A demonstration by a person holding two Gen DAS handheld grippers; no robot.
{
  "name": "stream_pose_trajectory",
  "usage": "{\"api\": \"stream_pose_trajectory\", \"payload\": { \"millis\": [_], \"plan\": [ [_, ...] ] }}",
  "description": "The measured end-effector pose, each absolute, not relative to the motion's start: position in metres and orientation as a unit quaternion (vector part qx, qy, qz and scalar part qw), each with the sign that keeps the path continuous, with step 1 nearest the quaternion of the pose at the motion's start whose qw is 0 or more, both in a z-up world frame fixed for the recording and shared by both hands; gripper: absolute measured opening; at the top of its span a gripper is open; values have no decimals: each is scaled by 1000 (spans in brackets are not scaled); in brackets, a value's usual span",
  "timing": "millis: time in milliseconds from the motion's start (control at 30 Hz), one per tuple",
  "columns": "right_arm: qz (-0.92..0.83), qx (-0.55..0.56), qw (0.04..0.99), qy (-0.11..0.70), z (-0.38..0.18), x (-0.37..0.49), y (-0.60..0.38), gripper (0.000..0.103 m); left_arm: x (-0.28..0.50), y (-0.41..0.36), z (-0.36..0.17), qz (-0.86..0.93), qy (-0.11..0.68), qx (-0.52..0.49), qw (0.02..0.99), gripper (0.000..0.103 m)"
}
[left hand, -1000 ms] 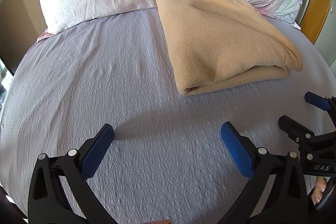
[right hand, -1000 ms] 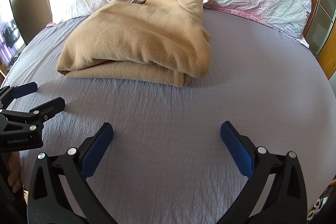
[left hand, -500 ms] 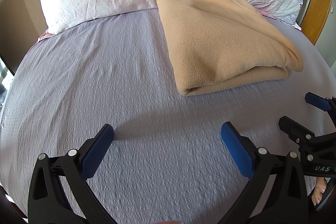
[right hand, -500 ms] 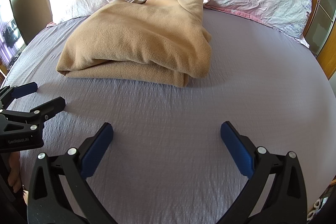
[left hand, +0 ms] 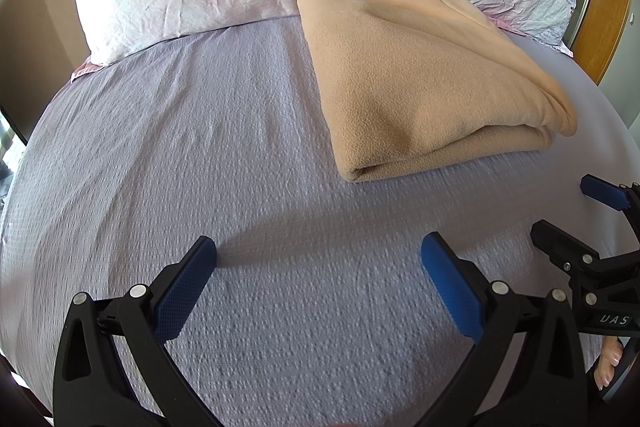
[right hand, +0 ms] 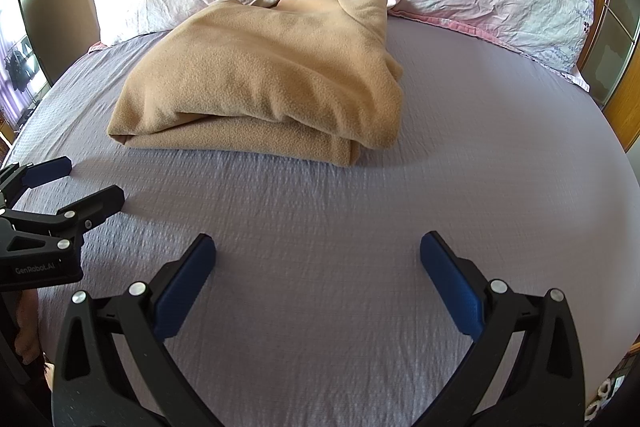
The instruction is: Fold small clothes
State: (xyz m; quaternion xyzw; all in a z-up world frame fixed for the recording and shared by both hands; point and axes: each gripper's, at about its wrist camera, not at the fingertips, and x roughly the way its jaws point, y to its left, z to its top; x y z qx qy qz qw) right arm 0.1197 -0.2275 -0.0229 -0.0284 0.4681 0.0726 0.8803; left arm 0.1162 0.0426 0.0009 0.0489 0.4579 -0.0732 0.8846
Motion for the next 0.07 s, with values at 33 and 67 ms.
{"api": "stream_pose_trajectory", "payload": {
  "millis": [33, 67],
  "plan": [
    [73, -28, 880, 468, -23, 120, -227, 101, 116, 43, 1, -73, 458, 49, 885, 102],
    [73, -28, 880, 468, -23, 120, -227, 101, 116, 43, 1, -73, 458, 49, 885, 102]
  ]
}}
